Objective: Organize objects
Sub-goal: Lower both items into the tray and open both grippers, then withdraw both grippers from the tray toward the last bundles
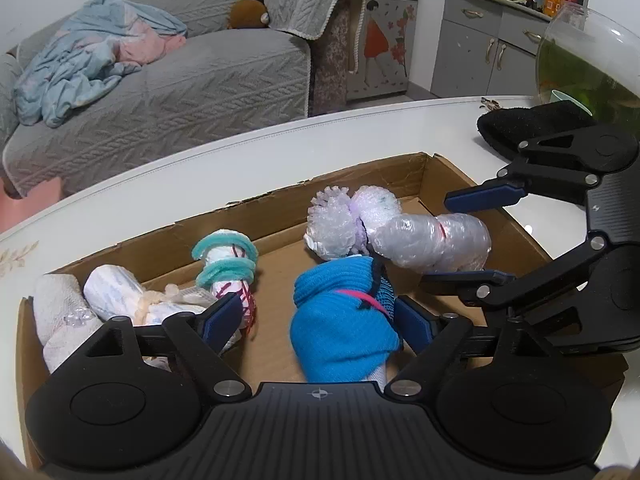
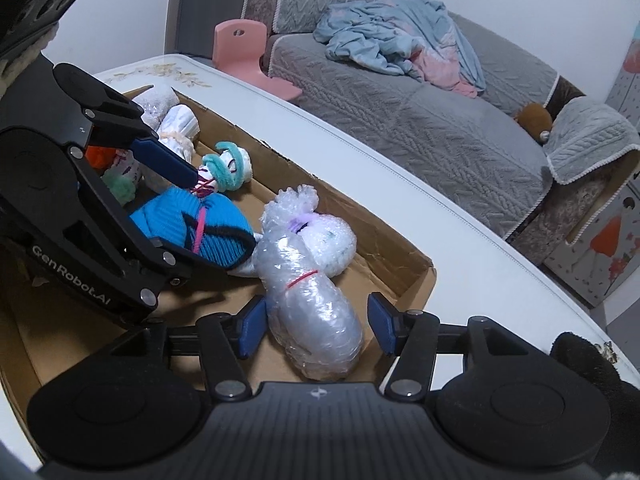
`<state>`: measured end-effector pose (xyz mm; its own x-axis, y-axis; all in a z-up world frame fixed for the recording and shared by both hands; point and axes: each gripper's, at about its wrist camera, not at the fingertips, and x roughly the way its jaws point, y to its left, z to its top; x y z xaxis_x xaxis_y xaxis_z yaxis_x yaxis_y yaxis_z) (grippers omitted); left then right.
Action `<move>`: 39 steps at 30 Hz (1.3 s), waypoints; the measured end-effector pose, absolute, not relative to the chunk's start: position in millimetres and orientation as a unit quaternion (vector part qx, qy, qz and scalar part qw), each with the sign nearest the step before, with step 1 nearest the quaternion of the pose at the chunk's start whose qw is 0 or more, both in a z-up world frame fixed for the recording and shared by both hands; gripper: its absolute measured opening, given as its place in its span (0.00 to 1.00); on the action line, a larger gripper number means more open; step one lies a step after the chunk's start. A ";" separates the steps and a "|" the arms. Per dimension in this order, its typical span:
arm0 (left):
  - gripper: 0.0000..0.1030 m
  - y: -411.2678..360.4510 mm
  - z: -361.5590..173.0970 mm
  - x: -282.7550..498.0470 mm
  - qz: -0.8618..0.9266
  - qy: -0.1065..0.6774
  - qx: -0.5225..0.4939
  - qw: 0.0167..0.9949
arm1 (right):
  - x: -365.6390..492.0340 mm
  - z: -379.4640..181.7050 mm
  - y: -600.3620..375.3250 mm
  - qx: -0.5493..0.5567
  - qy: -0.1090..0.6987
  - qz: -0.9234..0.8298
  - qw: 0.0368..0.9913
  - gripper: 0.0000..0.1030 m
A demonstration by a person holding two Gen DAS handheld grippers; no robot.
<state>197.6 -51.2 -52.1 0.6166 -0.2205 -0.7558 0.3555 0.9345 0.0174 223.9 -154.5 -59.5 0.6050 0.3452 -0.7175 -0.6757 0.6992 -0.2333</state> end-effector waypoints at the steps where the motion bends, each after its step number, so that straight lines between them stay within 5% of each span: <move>1: 0.84 -51.6 -51.2 196.7 -0.161 0.406 0.084 0.896 | 223.4 -59.0 -154.5 -0.250 0.331 0.296 0.860 0.50; 10: 0.87 -47.1 -34.0 182.0 -0.163 0.394 0.087 0.901 | 219.0 -48.3 -156.1 -0.241 0.319 0.294 0.869 0.66; 39: 0.94 -5.1 38.7 26.2 -0.133 0.300 0.062 0.942 | 108.6 3.0 -172.2 -0.166 0.280 0.299 0.897 0.78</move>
<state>26.2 -5.1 38.7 0.7839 -0.2141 -0.5827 0.2884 0.9568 0.0365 108.6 -172.2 3.0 0.6641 0.4430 -0.6023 -0.6290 0.7665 -0.1298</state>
